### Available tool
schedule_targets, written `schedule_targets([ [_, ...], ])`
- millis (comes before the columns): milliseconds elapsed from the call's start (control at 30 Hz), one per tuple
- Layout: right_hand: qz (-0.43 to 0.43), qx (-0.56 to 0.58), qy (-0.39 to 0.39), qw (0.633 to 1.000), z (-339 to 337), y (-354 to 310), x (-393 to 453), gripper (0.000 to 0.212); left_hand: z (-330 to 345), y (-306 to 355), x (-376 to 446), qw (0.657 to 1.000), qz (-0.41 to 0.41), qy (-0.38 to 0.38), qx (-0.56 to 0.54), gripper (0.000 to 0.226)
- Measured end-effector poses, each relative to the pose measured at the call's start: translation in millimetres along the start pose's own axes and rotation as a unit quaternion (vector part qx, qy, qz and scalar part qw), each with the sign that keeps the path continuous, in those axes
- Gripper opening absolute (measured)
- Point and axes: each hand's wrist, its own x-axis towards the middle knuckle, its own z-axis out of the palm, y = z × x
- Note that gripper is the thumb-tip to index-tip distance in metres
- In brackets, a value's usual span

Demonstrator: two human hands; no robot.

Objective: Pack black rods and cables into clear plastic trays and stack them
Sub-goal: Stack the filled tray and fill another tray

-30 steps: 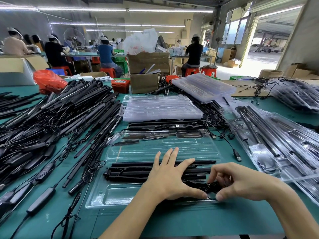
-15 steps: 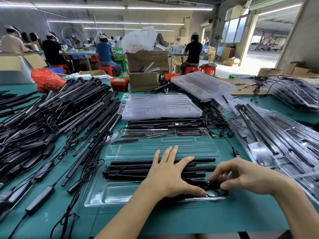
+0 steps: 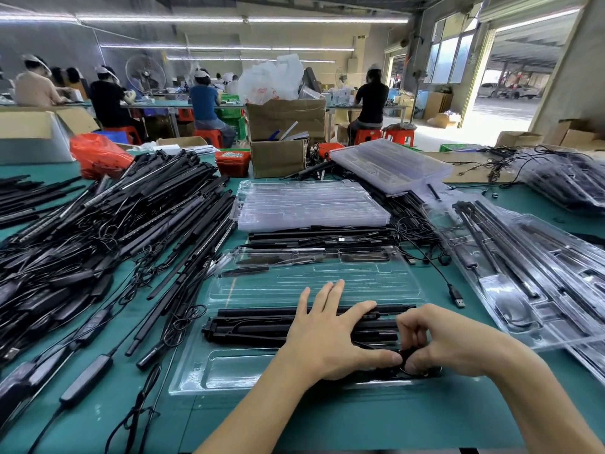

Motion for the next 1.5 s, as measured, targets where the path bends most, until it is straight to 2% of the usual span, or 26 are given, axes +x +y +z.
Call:
schedule_targets([
  [167, -0.001, 0.006, -0.050, 0.999, -12.6, 0.1, 1.9, 0.024, -0.1, 0.6, 1.5, 1.000, -0.005, -0.001, -0.001, 0.100],
  [233, -0.034, 0.087, -0.034, 0.995, -22.0, 3.8, 1.9, 0.024, 0.3, 0.7, 0.7, 1.000, -0.004, 0.000, -0.005, 0.101],
  [267, -0.034, 0.144, 0.029, 0.989, -24.4, 5.9, 5.6, 0.023, 0.5, 0.7, 0.2, 1.000, -0.004, 0.002, -0.007, 0.101],
  [333, 0.033, 0.220, 0.231, 0.947, -25.8, 14.6, 25.0, 0.021, 0.9, 0.0, -0.2, 1.000, -0.003, 0.008, -0.010, 0.101],
  [367, 0.085, 0.232, 0.303, 0.920, -25.5, 18.7, 36.9, 0.023, 1.5, -0.3, -0.7, 1.000, -0.003, 0.010, -0.008, 0.101],
  [400, 0.130, 0.234, 0.324, 0.907, -25.1, 22.5, 48.2, 0.027, 2.5, -0.2, -1.1, 1.000, -0.002, 0.012, -0.006, 0.101],
  [467, 0.174, 0.258, 0.277, 0.909, -24.5, 28.8, 66.3, 0.038, 3.8, 0.5, -1.7, 1.000, -0.001, 0.018, -0.001, 0.102],
  [533, 0.190, 0.323, 0.256, 0.891, -25.7, 32.1, 77.8, 0.045, 4.1, 0.9, -2.4, 1.000, -0.001, 0.019, -0.001, 0.102],
  [633, 0.194, 0.409, 0.297, 0.840, -23.7, 36.8, 87.5, 0.046, 3.7, 1.0, -2.4, 1.000, 0.001, 0.025, -0.008, 0.102],
  [867, 0.156, 0.477, 0.384, 0.775, -18.5, 29.9, 91.9, 0.035, 3.6, 1.6, -2.6, 0.999, 0.012, 0.036, 0.007, 0.097],
  [967, 0.126, 0.538, 0.400, 0.731, -17.4, 29.1, 84.9, 0.057, 2.9, 0.8, -2.5, 0.999, 0.021, 0.045, 0.007, 0.093],
  [1067, 0.082, 0.590, 0.392, 0.701, -19.0, 33.2, 77.8, 0.069, 2.1, 1.3, -2.6, 0.998, 0.030, 0.060, 0.012, 0.089],
  [1200, 0.071, 0.584, 0.391, 0.708, -14.4, 31.1, 72.8, 0.072, -0.2, 2.8, -3.5, 0.997, 0.034, 0.072, 0.022, 0.087],
  [1267, 0.081, 0.565, 0.436, 0.696, -5.0, 25.9, 73.5, 0.069, -1.9, 4.6, -5.2, 0.994, 0.043, 0.091, 0.033, 0.084],
  [1333, 0.055, 0.532, 0.497, 0.684, 4.8, 18.8, 75.1, 0.062, -3.6, 7.2, -8.6, 0.990, 0.061, 0.120, 0.048, 0.079],
  [1400, 0.023, 0.492, 0.537, 0.685, 11.1, 12.5, 77.1, 0.056, -6.5, 9.0, -12.0, 0.981, 0.103, 0.145, 0.072, 0.071],
  [1500, -0.005, 0.466, 0.563, 0.683, 13.4, 12.7, 78.7, 0.056, -9.4, 10.7, -15.6, 0.954, 0.216, 0.180, 0.109, 0.051],
])
